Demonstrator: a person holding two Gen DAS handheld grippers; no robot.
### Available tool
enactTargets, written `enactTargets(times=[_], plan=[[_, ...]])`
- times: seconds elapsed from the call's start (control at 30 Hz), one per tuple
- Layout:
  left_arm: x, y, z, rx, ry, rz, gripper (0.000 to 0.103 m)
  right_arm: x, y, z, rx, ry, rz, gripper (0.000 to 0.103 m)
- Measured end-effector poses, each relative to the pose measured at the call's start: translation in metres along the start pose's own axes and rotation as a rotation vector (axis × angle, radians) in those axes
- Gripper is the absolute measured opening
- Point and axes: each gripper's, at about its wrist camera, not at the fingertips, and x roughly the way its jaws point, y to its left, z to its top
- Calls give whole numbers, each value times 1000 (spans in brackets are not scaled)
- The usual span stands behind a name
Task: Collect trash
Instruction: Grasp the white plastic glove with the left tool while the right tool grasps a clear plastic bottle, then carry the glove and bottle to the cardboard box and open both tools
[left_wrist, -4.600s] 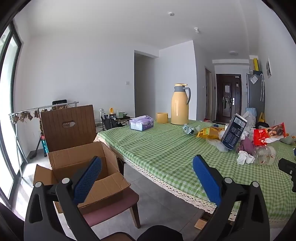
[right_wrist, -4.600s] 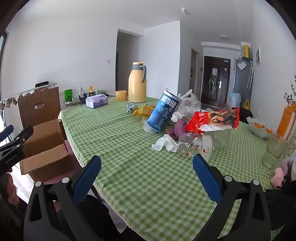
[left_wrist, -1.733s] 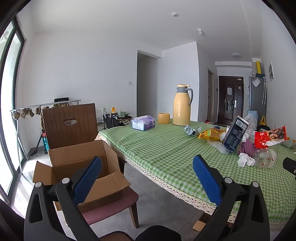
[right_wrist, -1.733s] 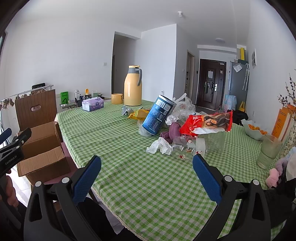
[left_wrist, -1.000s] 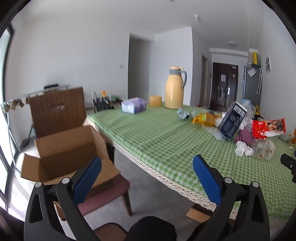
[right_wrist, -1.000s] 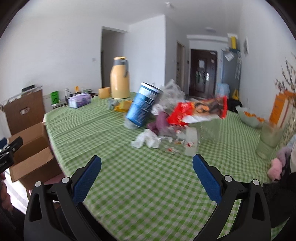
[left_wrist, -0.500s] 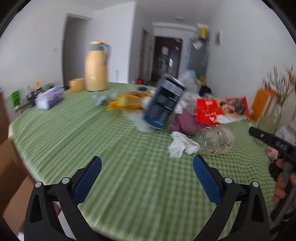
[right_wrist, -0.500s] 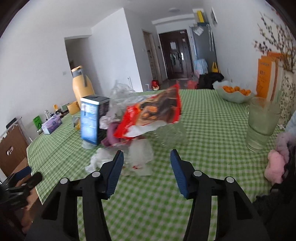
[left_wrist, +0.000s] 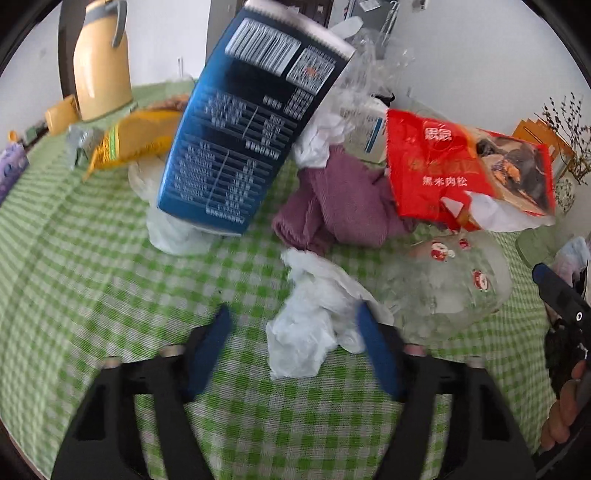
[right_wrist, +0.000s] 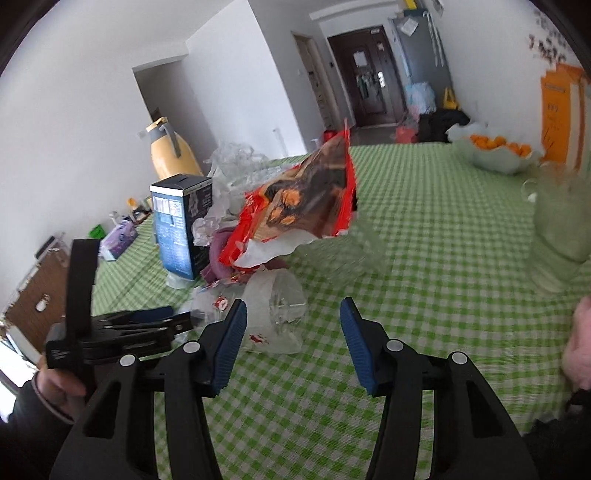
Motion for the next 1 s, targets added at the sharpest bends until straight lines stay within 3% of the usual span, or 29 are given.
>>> enactTargets(times=[0.07,0.2,0.3,0.4,0.47,0.57,0.63,0.77,1.0], plan=[[4,-3,0,3,9,-61,22,7,-3,1,31,24,58,52],[6,-12,-3,16,29,-95,8,23,1,4,42,64,103,52],[-14,-10,-4,-7,-12,-106,7,33,0,9,84,90,153,49],[-42,-4,-9,-40,-71,-102,7,44,1,10,113,129,196,24],[-59,2,-13,-60,-106,-69,7,42,12,10,100,120,233,18],[-84,15,-20,-110,-162,-26,7,29,42,9,-23,75,250,4],[-120,30,-31,-133,-193,4,7,22,64,6,-111,60,245,4],[-155,63,-42,-188,-256,39,7,8,107,2,-222,32,257,4],[-209,119,-66,-267,-324,129,7,19,161,7,-293,16,279,4]])
